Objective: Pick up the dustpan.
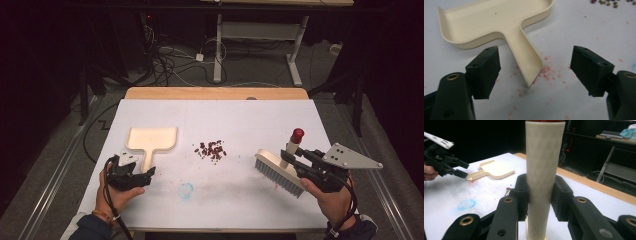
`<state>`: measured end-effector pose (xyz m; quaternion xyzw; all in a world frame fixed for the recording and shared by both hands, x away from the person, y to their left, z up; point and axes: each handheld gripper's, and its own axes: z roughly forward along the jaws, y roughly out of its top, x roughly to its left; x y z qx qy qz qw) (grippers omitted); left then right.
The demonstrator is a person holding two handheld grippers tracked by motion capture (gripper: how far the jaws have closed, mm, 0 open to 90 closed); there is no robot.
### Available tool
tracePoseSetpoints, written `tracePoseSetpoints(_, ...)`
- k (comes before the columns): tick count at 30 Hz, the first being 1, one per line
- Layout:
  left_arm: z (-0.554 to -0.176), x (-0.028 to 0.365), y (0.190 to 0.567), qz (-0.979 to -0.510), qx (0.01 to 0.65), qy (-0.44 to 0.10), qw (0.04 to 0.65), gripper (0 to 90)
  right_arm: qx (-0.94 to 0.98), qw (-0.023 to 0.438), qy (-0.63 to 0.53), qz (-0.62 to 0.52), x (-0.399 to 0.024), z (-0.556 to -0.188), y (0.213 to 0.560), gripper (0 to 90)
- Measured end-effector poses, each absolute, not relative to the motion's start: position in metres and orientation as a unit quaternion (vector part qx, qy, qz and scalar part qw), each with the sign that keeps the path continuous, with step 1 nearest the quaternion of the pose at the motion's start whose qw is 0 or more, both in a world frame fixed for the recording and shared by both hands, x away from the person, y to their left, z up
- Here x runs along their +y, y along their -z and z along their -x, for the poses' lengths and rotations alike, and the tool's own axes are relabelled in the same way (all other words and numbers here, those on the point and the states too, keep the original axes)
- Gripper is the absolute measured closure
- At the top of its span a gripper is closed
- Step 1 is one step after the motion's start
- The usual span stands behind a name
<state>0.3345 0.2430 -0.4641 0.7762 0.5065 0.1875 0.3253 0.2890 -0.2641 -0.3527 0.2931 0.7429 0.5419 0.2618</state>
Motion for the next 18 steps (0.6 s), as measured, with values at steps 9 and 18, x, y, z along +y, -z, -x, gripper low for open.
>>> tracePoseSetpoints(9, -0.375, 0.246, 0.484, -0.766, 0.559, -0.148, 0.28, 29.9, 0.743, 0.265, -0.541, -0.29, -0.262, -0.29, 0.355, 70.1)
tracePoseSetpoints(18, -0.382, 0.241, 0.484, -0.76, 0.566, -0.163, 0.275, 42.3, 0.747, 0.256, -0.539, -0.293, -0.259, -0.291, 0.358, 70.1)
